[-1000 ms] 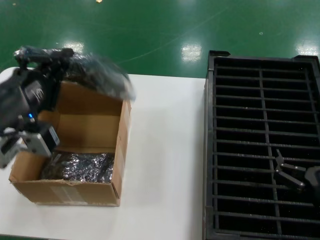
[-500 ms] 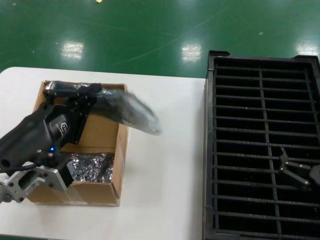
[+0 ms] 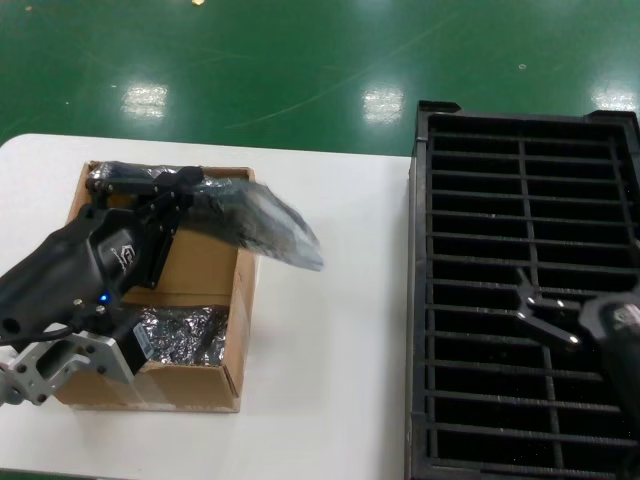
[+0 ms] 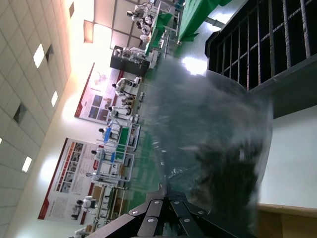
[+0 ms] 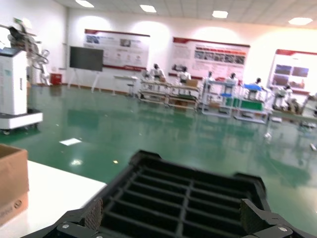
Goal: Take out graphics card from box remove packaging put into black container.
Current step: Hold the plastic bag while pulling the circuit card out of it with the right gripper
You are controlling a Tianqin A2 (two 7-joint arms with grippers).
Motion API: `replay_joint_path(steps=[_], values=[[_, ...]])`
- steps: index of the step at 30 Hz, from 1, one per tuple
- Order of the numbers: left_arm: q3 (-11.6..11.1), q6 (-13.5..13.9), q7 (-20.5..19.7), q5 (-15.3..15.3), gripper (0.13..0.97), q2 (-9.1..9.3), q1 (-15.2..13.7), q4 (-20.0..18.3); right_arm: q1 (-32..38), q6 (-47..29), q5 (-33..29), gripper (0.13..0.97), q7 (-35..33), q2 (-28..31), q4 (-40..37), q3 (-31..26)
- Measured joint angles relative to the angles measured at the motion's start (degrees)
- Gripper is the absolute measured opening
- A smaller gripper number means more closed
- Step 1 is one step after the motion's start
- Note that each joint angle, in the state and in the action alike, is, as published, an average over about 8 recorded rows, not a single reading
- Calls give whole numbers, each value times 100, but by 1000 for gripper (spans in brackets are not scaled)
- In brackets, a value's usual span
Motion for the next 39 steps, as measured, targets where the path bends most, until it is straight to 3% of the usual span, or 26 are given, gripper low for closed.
replay_joint_path(steps=[8, 16, 20, 39], values=[[0, 0, 0, 0, 139, 0, 0, 0, 251, -177, -39, 925, -142, -71, 80, -184], [0, 0, -1, 0, 139, 0, 0, 0, 319, -358, -25, 818, -151, 5, 183, -328], [0, 0, -1, 0, 139, 0, 0, 0, 355, -550, 5, 818, -137, 87, 210, -444], [0, 0, -1, 0, 139, 0, 0, 0, 947, -1503, -140, 407, -178, 334, 64, -1334]])
